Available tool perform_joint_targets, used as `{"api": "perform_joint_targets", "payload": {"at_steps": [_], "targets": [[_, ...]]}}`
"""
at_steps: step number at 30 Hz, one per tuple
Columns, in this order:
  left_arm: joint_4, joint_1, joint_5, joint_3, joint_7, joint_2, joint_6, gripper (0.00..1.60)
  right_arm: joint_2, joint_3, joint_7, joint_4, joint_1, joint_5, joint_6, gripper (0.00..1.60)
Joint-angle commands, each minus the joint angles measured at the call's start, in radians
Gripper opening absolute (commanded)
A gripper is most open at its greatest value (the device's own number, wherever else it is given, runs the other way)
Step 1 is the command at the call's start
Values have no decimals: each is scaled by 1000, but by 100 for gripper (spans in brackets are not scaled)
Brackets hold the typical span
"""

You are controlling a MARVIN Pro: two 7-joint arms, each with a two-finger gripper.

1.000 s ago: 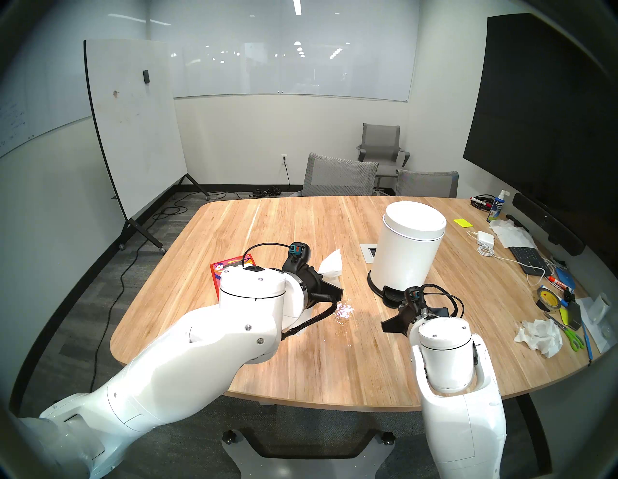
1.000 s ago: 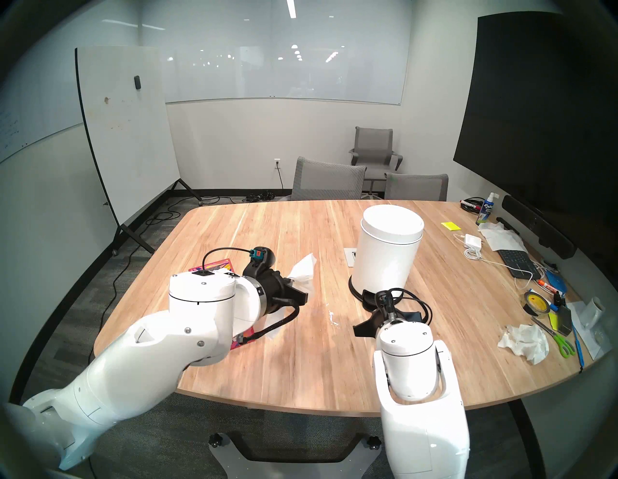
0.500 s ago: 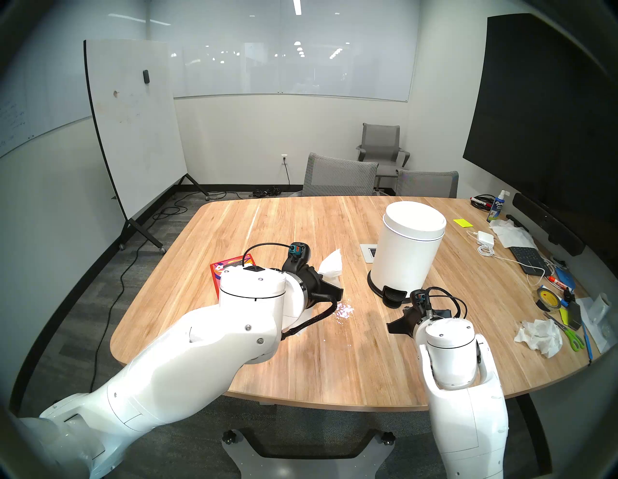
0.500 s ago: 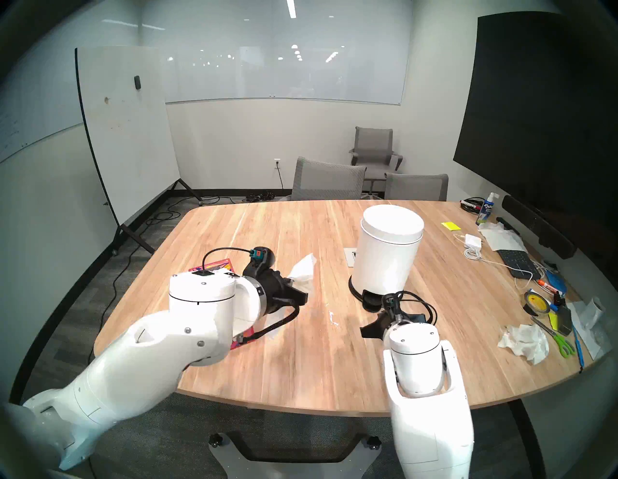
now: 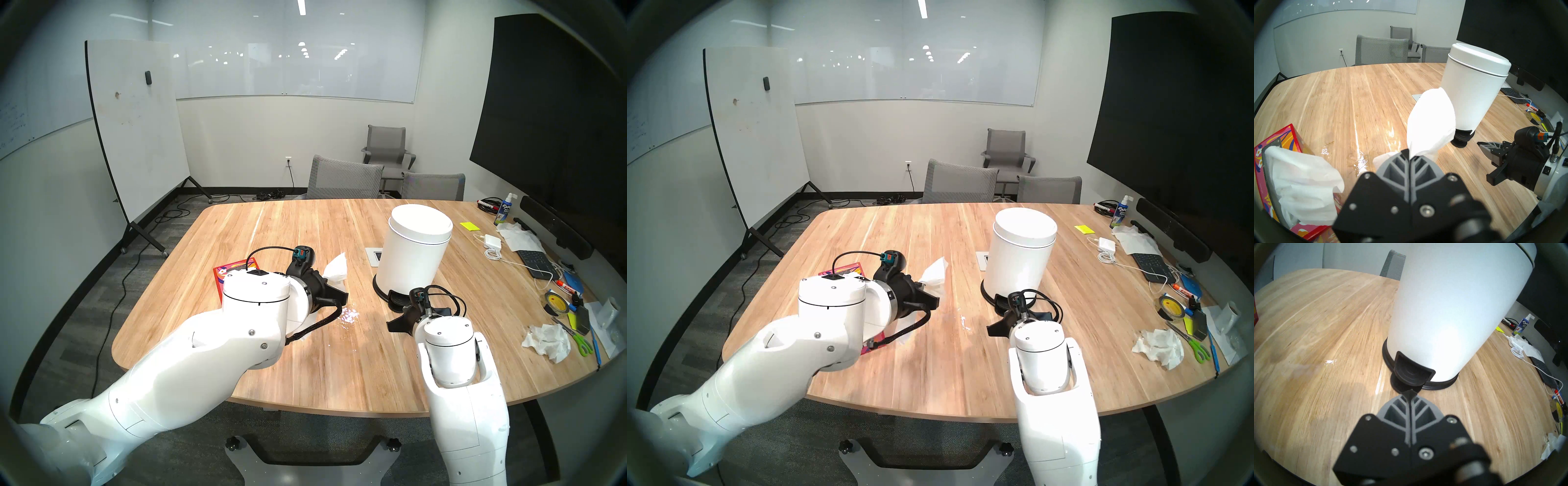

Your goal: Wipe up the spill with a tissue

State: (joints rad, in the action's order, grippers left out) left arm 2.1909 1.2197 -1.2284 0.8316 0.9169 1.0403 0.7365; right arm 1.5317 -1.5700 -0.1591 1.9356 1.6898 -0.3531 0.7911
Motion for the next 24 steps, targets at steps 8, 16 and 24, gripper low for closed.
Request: {"api": "perform_joint_targets", "payload": {"at_steps": [8, 16, 24], "targets": [[19, -8, 2, 4, -2, 2, -2, 0, 6, -5, 6, -38, -64, 4, -18, 0], [19, -8, 2, 4, -3, 2, -2, 0, 10, -7, 10, -47, -70, 6, -26, 0], [19, -8, 2, 4, -3, 2, -2, 0, 9, -19, 11, -87, -98, 14, -36, 0]]}}
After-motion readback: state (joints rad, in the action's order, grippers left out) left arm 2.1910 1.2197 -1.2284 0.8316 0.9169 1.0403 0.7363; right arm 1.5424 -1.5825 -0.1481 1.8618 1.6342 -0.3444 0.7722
